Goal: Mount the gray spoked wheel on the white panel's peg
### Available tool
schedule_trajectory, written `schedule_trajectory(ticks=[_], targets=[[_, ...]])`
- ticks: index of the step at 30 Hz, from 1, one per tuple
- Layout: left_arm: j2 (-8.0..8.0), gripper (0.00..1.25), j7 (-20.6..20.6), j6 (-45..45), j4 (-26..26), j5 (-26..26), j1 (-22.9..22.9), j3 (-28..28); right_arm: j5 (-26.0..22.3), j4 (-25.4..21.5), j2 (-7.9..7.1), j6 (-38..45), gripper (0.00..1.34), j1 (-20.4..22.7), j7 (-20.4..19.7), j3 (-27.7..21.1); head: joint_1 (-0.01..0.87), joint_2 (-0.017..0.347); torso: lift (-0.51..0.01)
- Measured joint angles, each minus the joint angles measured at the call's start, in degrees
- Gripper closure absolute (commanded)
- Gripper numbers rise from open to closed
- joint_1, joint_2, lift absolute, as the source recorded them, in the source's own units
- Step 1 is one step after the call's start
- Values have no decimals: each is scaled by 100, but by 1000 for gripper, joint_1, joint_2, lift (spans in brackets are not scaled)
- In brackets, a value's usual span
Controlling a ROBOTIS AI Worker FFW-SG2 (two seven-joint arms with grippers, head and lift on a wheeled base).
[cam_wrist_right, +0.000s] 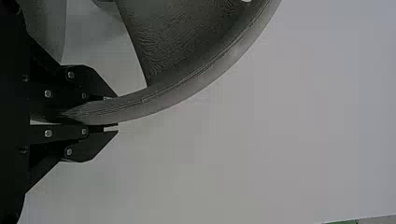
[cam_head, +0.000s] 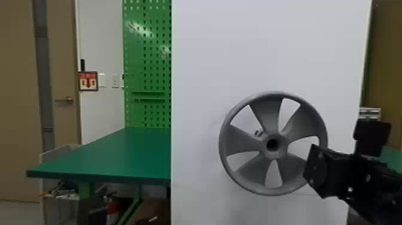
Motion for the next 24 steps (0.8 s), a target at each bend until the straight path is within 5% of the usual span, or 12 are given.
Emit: schedule_trajectory(ticks=[24], targets=[[19, 558, 1, 1, 0, -8, -8, -10, 124, 151, 32, -300, 1280, 2, -272, 72, 123, -8, -401]])
